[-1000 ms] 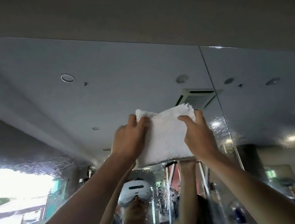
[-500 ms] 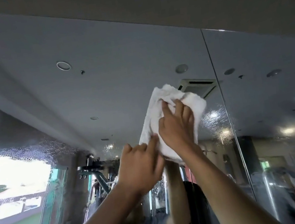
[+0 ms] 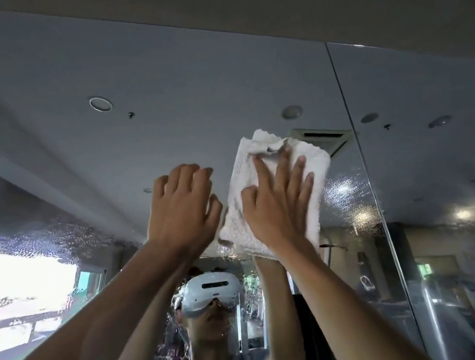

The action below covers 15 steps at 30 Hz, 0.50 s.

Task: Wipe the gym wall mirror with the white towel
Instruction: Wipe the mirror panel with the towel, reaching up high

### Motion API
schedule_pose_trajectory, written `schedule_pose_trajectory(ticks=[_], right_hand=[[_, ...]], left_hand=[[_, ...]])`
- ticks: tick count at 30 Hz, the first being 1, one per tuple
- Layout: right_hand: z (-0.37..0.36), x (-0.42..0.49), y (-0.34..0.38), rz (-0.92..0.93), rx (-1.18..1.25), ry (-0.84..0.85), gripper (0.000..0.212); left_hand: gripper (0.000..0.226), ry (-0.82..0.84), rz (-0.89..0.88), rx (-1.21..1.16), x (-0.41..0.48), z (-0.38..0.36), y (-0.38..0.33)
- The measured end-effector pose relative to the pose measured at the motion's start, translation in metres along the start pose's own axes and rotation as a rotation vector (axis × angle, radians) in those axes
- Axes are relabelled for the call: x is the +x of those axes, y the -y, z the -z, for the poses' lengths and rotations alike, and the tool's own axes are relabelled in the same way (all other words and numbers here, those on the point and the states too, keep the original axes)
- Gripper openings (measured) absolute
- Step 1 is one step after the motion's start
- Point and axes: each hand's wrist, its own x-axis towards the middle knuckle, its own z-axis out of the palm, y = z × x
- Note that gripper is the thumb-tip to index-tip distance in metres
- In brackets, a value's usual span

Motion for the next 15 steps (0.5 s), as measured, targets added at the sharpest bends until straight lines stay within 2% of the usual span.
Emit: schedule_pose_trajectory(ticks=[2, 6, 10, 13, 15], right_hand=[[0.0, -0.006, -0.009, 0.117, -0.053, 0.059, 0.071], [0.008, -0.015, -0.032, 0.237, -0.146, 0.185, 0.08], [0.016, 0.004, -0.042, 0.148, -0.139, 0.238, 0.08], [0.013, 0.031, -0.025, 0.02, -0.06, 0.192, 0.07], [0.008, 0.039, -0.014, 0.012, -0.051, 0.154, 0.065]], left_hand=[[0.068, 0.096, 0.009, 0.045, -0.005, -0.008, 0.005], [0.073, 0.148, -0.027, 0.11, -0.009, -0.016, 0.009], [0.074, 0.124, -0.009, 0.101, -0.008, -0.017, 0.012], [0.074, 0.128, -0.018, 0.099, -0.012, -0.019, 0.016], [0.073, 0.117, -0.017, 0.099, -0.012, -0.019, 0.017]])
